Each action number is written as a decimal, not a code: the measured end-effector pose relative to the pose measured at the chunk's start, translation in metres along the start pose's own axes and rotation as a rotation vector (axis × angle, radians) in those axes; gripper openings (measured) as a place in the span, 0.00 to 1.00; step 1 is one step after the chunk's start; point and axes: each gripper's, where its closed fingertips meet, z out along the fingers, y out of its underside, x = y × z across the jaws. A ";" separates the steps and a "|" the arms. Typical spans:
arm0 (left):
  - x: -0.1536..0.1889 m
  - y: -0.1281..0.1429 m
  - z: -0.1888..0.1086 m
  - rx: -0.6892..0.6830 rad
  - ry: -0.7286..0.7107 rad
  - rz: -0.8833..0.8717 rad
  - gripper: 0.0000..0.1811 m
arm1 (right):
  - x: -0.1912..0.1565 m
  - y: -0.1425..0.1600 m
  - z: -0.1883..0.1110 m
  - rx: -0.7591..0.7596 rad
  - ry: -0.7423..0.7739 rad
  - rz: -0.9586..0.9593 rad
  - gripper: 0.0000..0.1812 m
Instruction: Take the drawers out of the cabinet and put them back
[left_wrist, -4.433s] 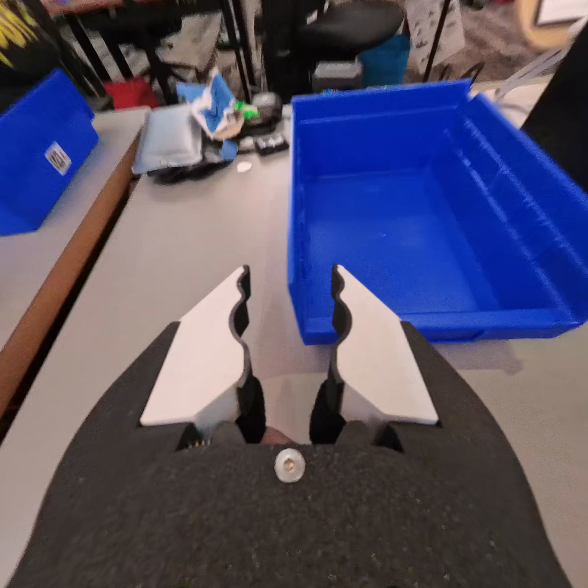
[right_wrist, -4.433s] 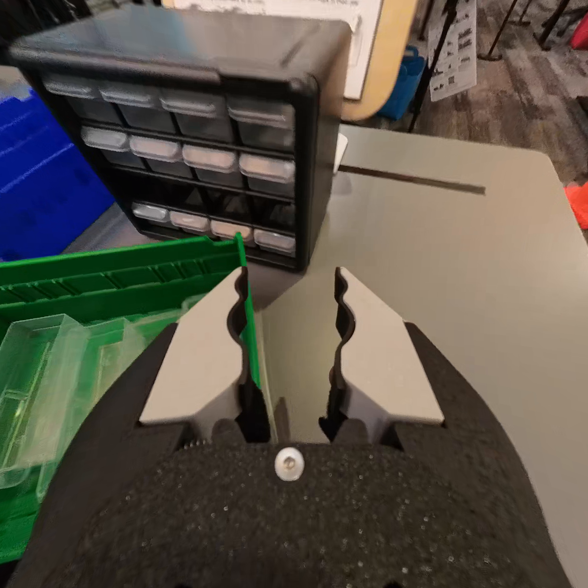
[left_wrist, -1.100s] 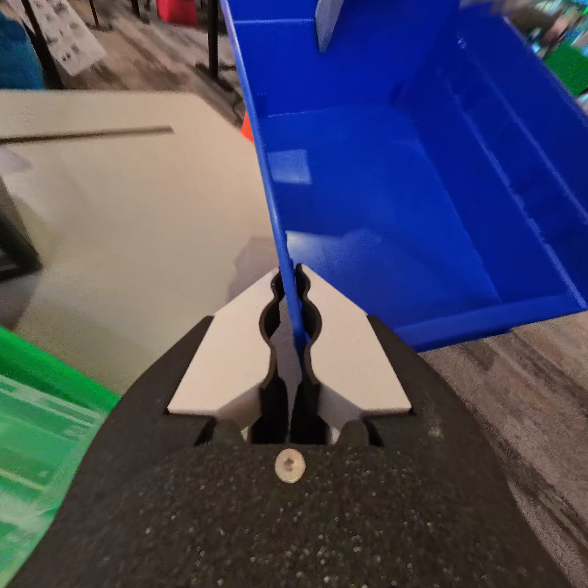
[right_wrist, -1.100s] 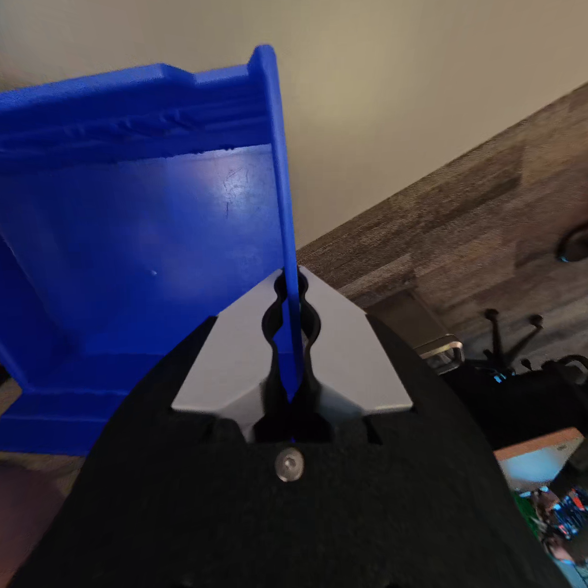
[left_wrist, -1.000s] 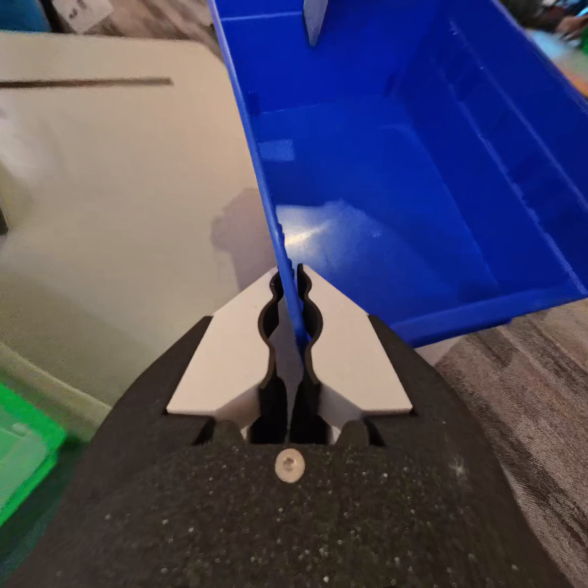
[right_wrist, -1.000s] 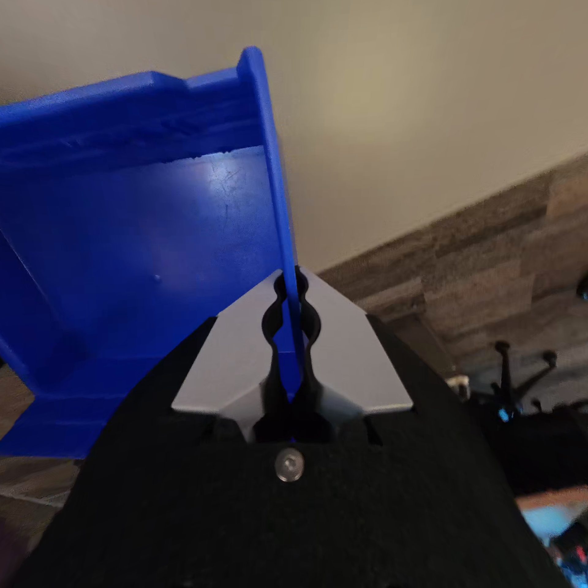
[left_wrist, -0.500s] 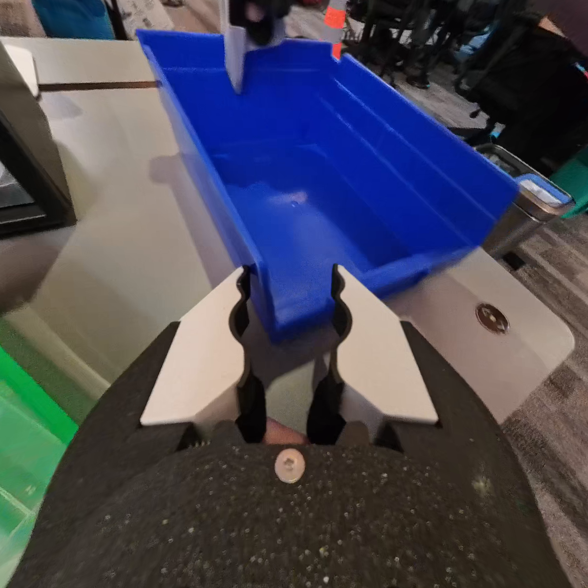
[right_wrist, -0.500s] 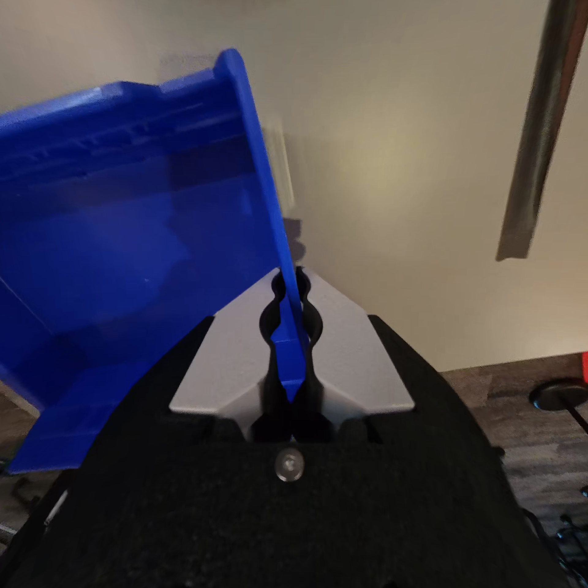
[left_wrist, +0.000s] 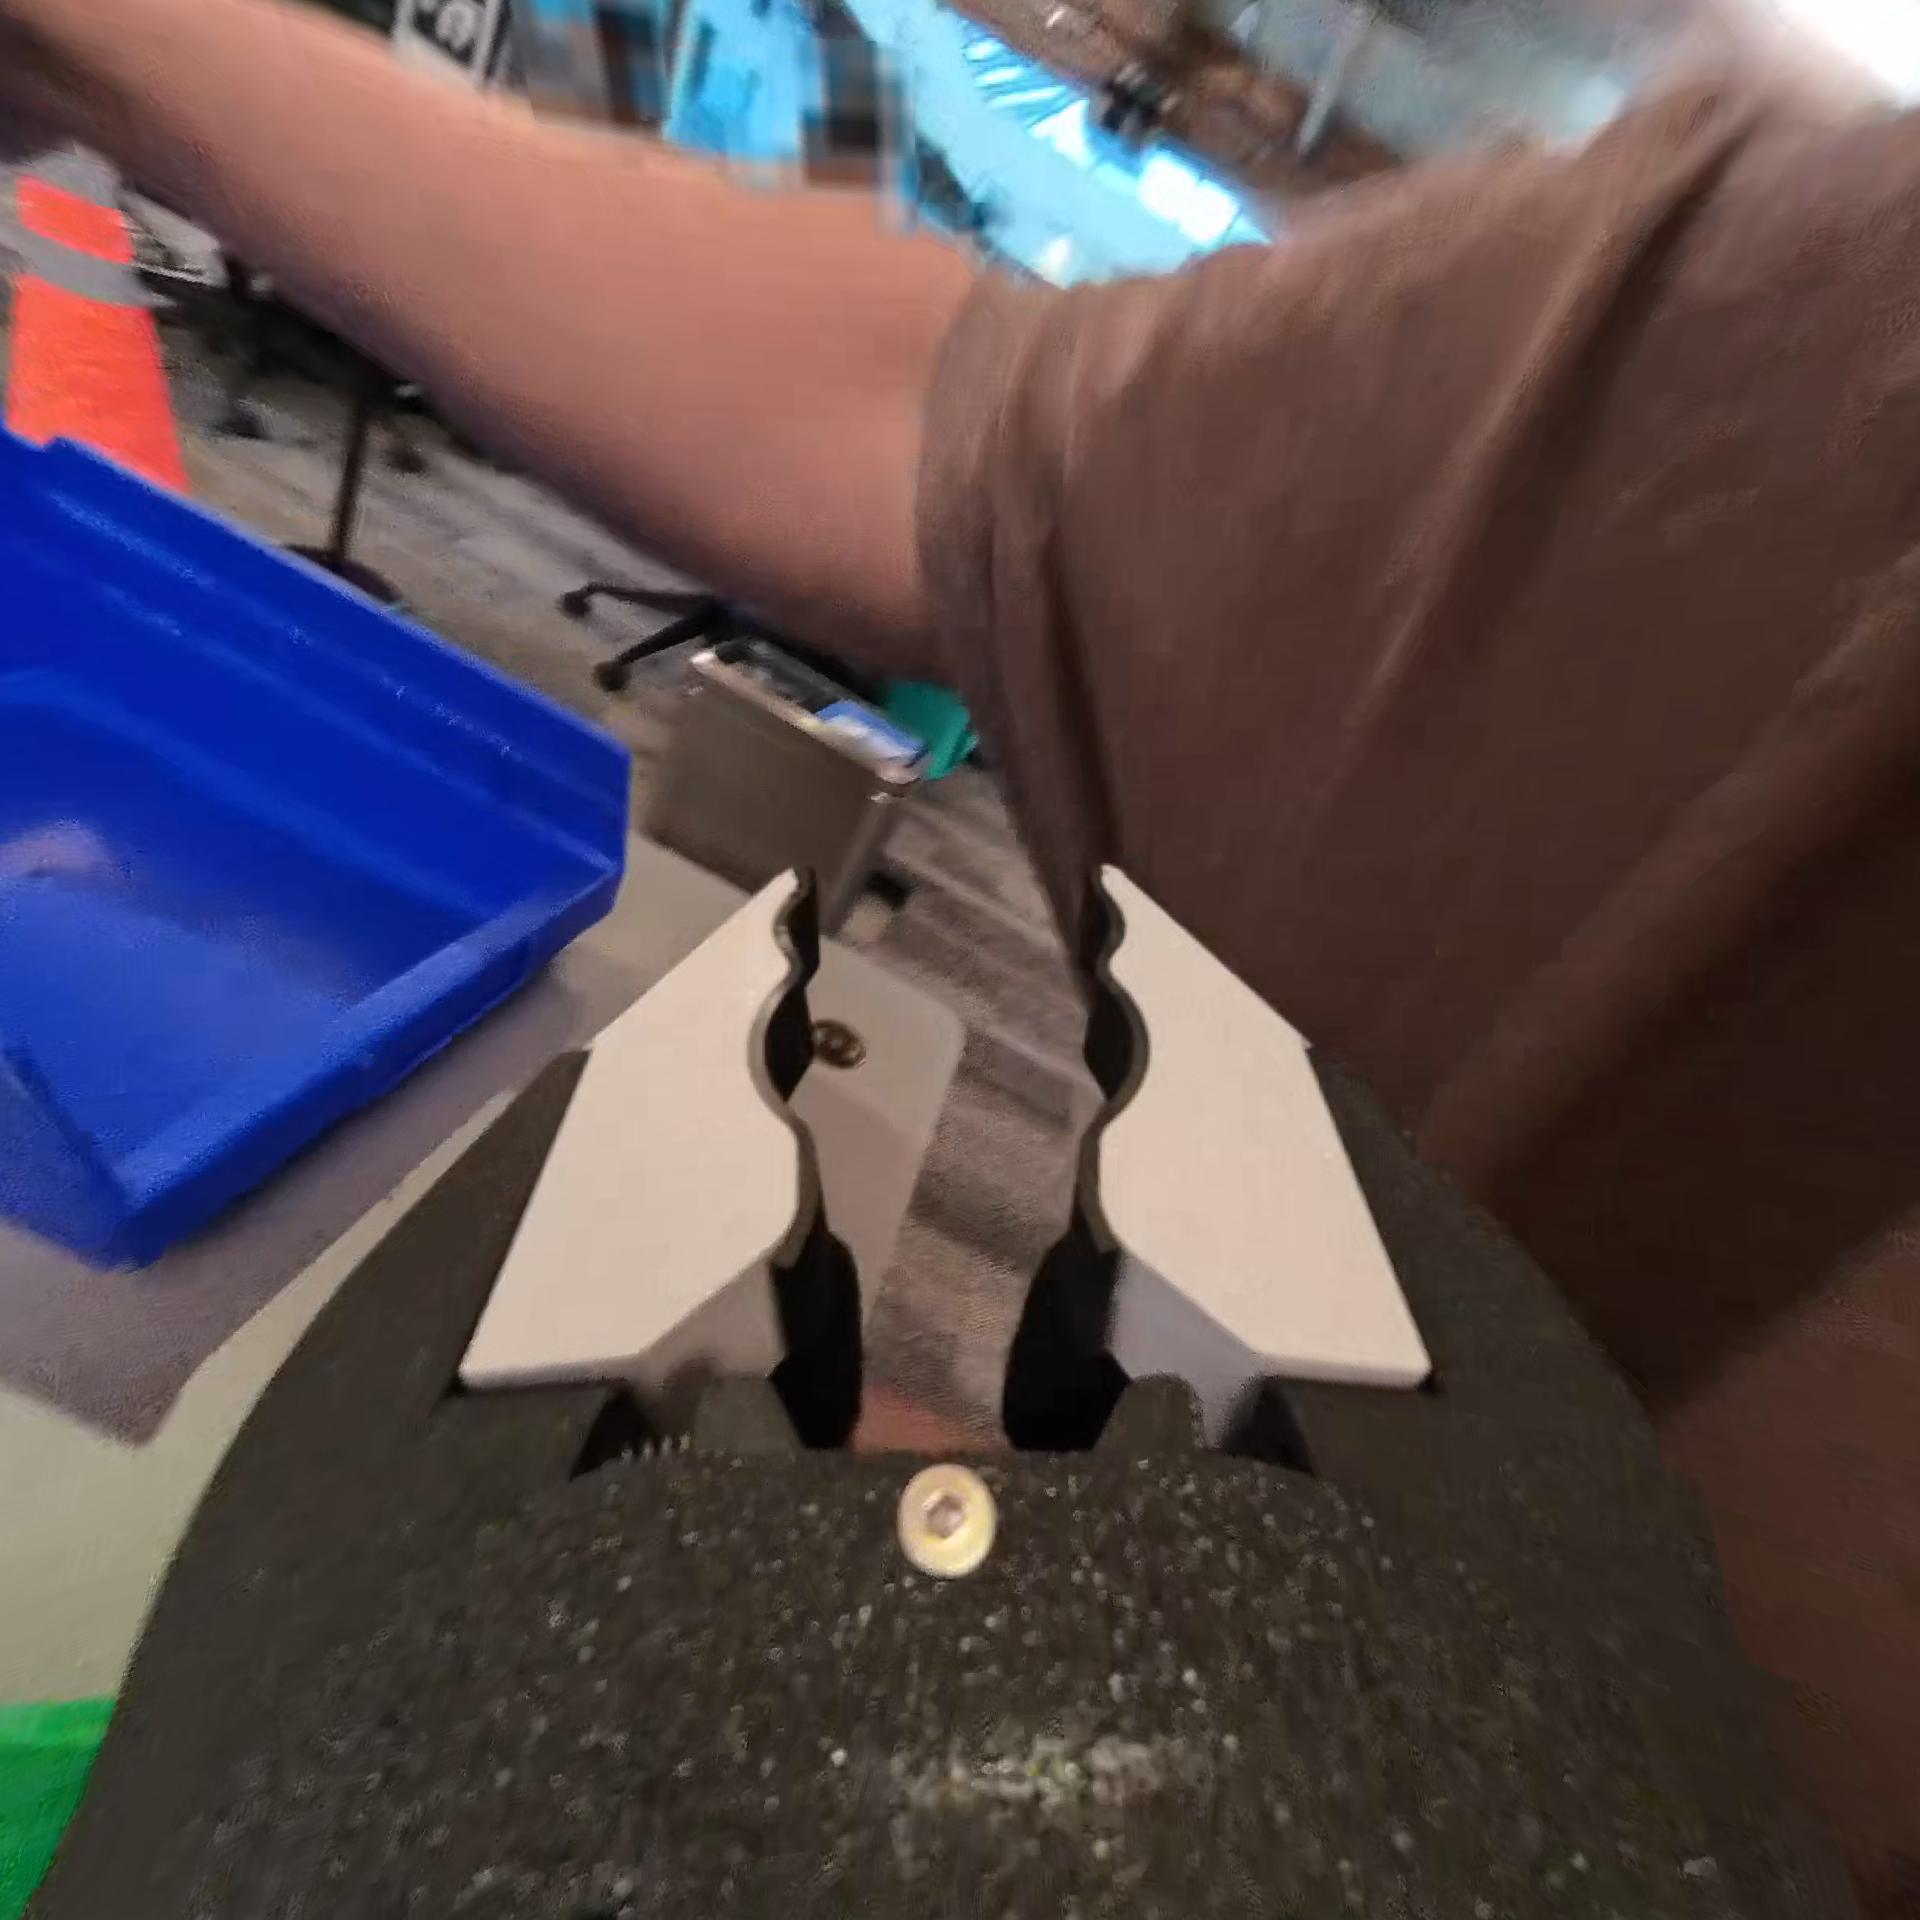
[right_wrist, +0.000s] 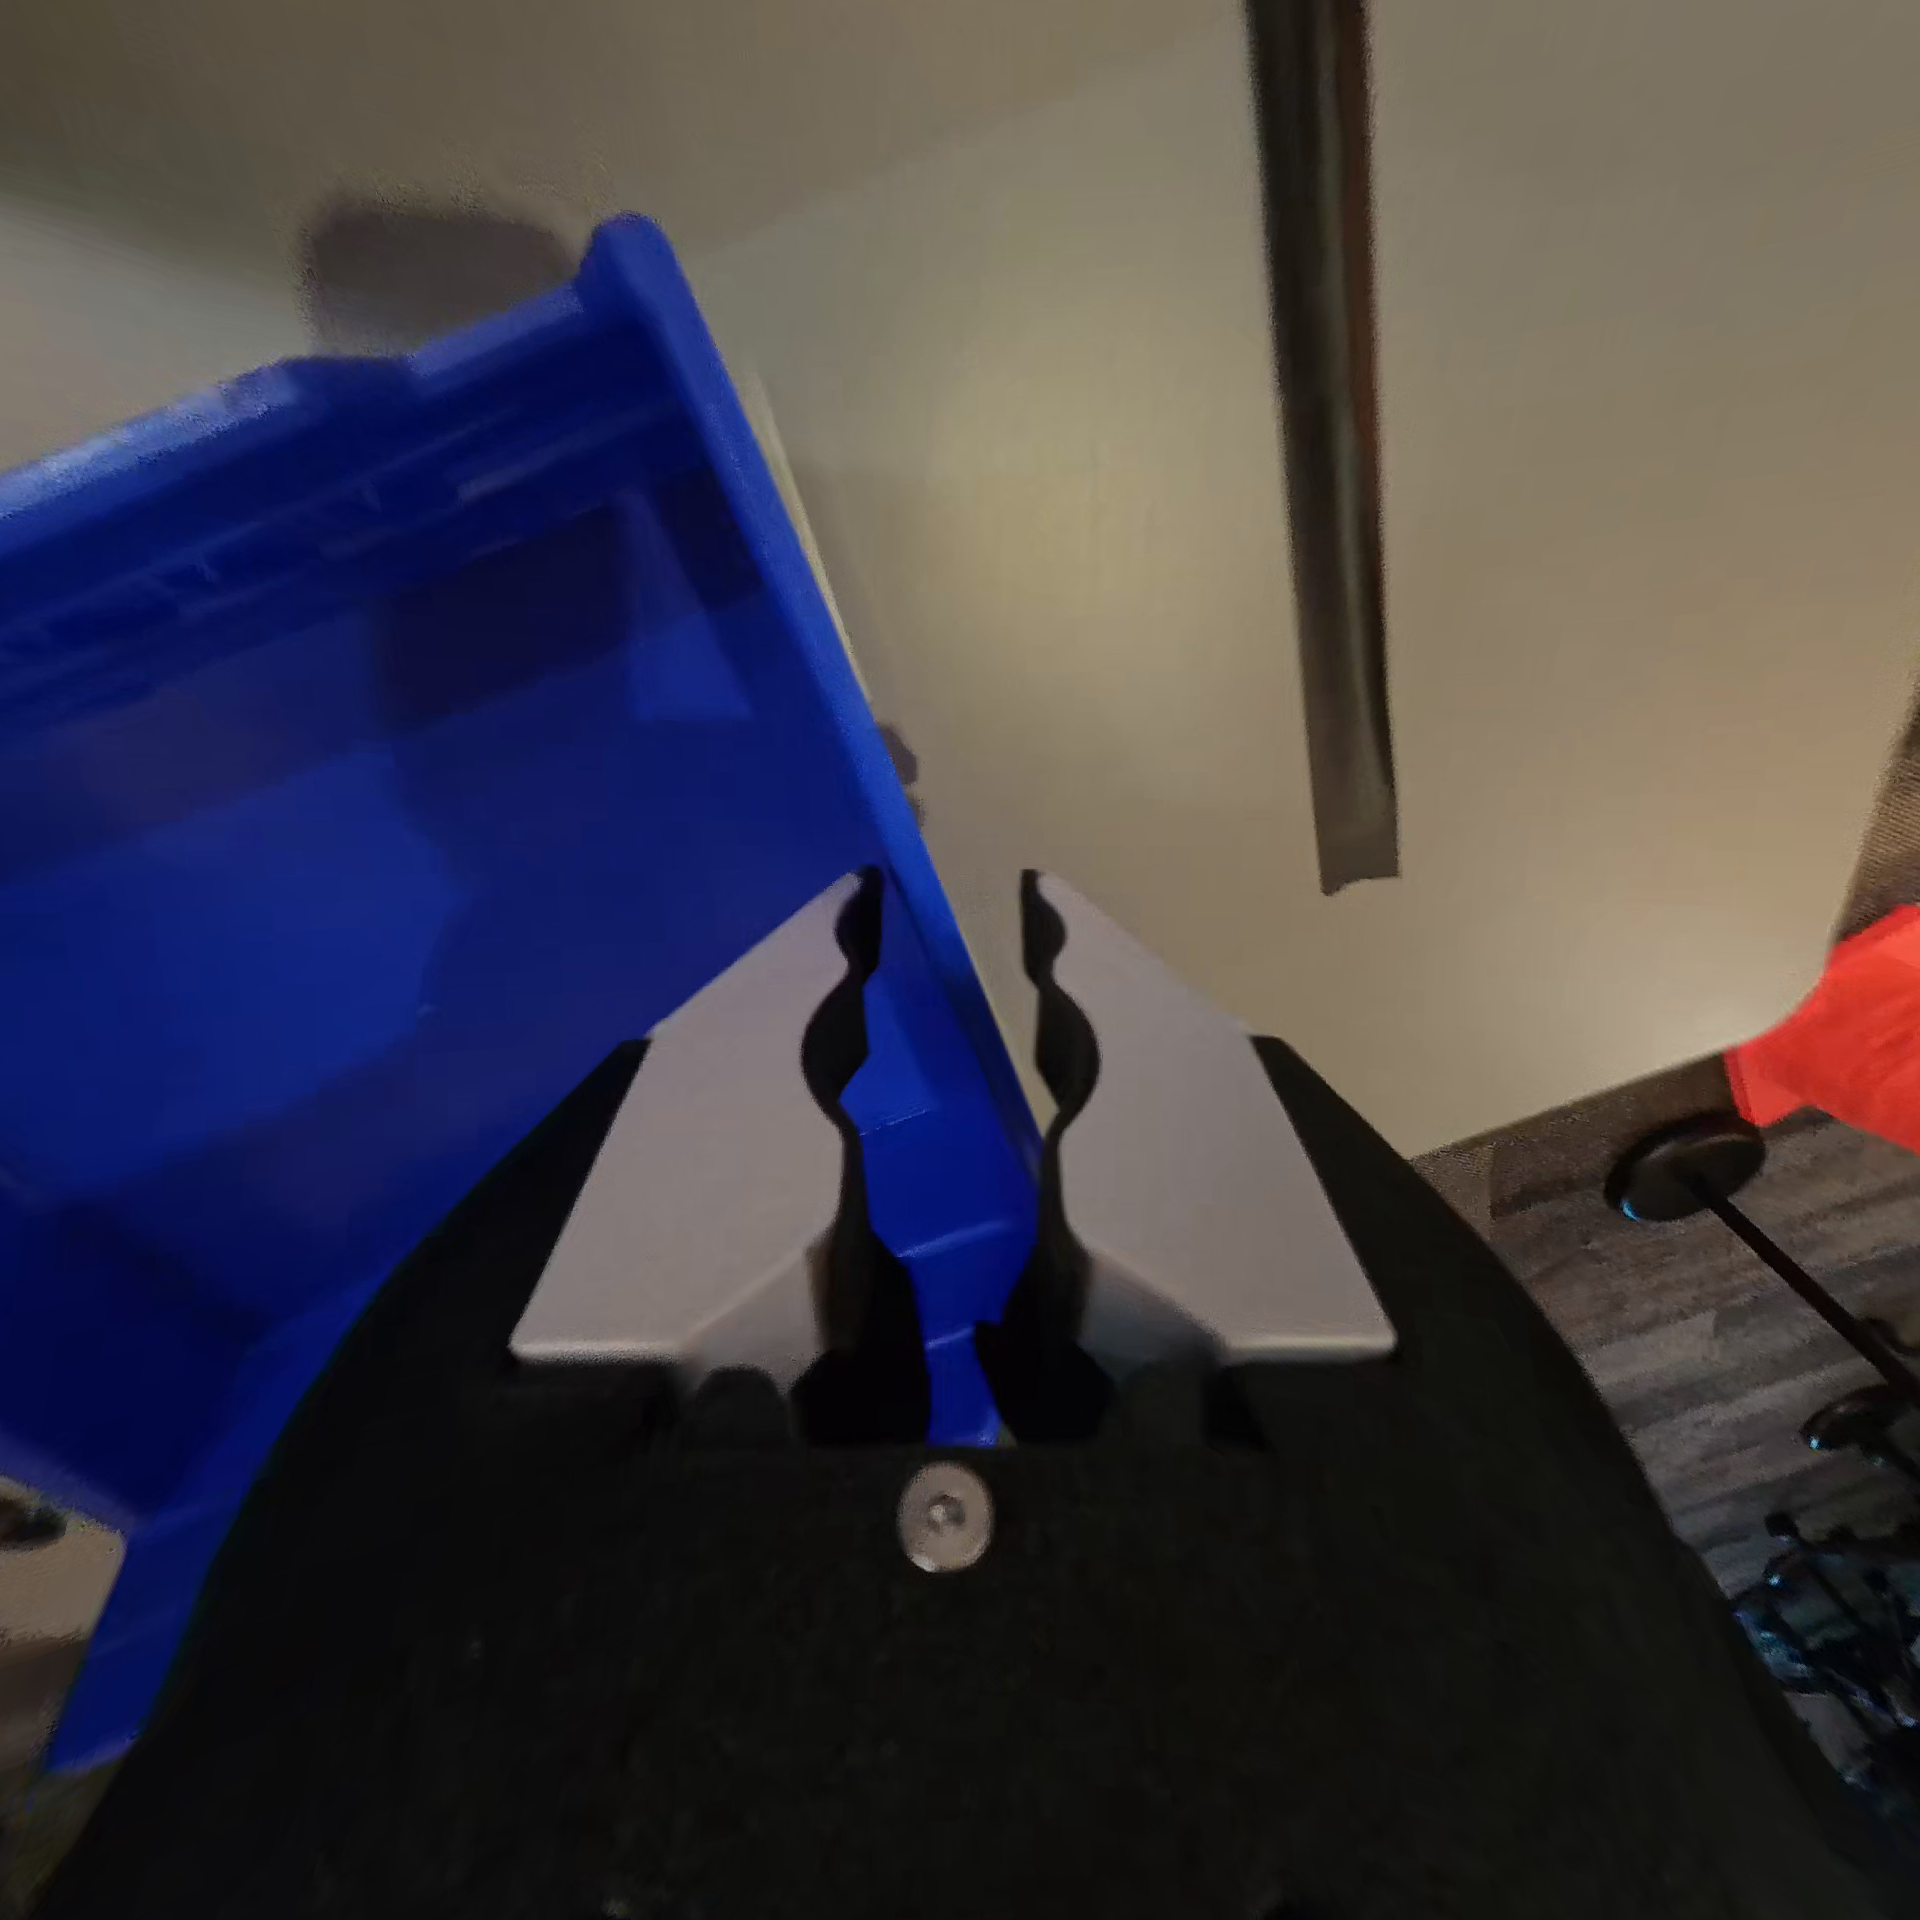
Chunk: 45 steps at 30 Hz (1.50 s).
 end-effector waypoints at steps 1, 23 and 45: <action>0.001 -0.017 -0.012 0.024 0.038 -0.030 0.27 | 0.002 -0.001 -0.008 0.037 0.029 0.036 0.20; -0.258 0.016 -0.372 -0.405 -0.447 0.213 0.28 | -0.325 -0.121 -0.064 0.554 -0.260 0.744 0.36; -0.232 0.040 -0.367 -0.378 -0.299 0.231 0.01 | -0.339 -0.112 -0.027 0.228 -0.079 0.738 0.01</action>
